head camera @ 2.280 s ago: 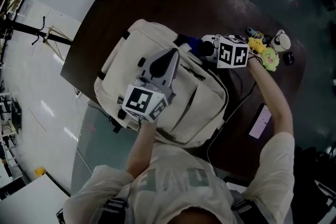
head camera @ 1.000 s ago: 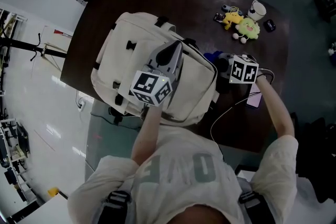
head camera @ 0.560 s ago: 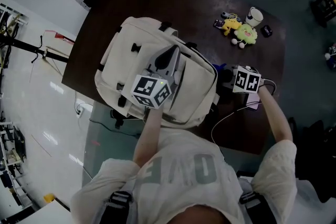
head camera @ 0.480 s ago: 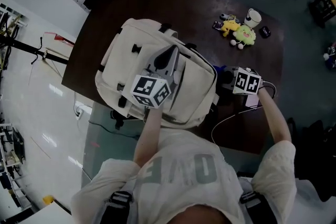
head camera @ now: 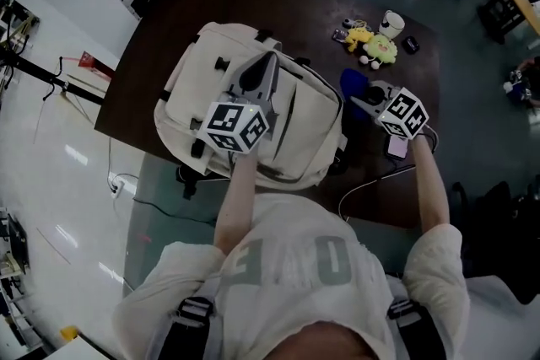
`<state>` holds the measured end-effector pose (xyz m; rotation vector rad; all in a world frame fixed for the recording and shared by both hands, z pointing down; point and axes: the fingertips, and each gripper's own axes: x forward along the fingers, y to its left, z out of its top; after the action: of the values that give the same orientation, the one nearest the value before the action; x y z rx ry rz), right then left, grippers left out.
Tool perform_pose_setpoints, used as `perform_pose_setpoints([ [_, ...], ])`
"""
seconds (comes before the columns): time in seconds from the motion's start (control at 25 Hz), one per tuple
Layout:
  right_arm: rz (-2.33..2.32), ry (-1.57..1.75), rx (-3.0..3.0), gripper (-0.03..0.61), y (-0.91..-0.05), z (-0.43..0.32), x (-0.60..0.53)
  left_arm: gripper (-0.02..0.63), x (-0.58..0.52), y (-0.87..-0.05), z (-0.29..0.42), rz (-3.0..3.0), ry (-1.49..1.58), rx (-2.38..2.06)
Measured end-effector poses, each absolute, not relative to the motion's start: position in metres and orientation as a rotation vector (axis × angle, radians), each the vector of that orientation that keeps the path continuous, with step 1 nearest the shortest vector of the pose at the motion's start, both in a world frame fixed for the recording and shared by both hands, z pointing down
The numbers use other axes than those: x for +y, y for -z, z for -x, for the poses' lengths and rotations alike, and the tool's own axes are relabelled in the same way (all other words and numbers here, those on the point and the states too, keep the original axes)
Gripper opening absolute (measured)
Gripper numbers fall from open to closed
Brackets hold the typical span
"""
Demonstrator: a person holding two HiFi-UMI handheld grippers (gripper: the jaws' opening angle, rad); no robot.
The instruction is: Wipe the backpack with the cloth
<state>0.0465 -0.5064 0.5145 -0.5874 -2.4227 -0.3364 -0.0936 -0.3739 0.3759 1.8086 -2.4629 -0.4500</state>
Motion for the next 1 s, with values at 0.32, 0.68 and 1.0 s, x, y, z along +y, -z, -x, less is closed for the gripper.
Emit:
perform_pose_setpoints([
  [0.32, 0.390, 0.362, -2.591, 0.042, -0.456, -0.032, -0.454, 0.005, -0.341, -0.352, 0.069, -1.923, 0.444, -2.427],
  [0.68, 0.085, 0.087, -2.932, 0.041, -0.366, 0.013, -0.346, 0.005, -0.245, -0.340, 0.080, -1.966, 0.356, -2.424],
  [1.0, -0.058, -0.016, -2.983, 0.042, -0.340, 0.102, -0.262, 0.005, -0.185, -0.333, 0.186, -2.060, 0.451, -2.372],
])
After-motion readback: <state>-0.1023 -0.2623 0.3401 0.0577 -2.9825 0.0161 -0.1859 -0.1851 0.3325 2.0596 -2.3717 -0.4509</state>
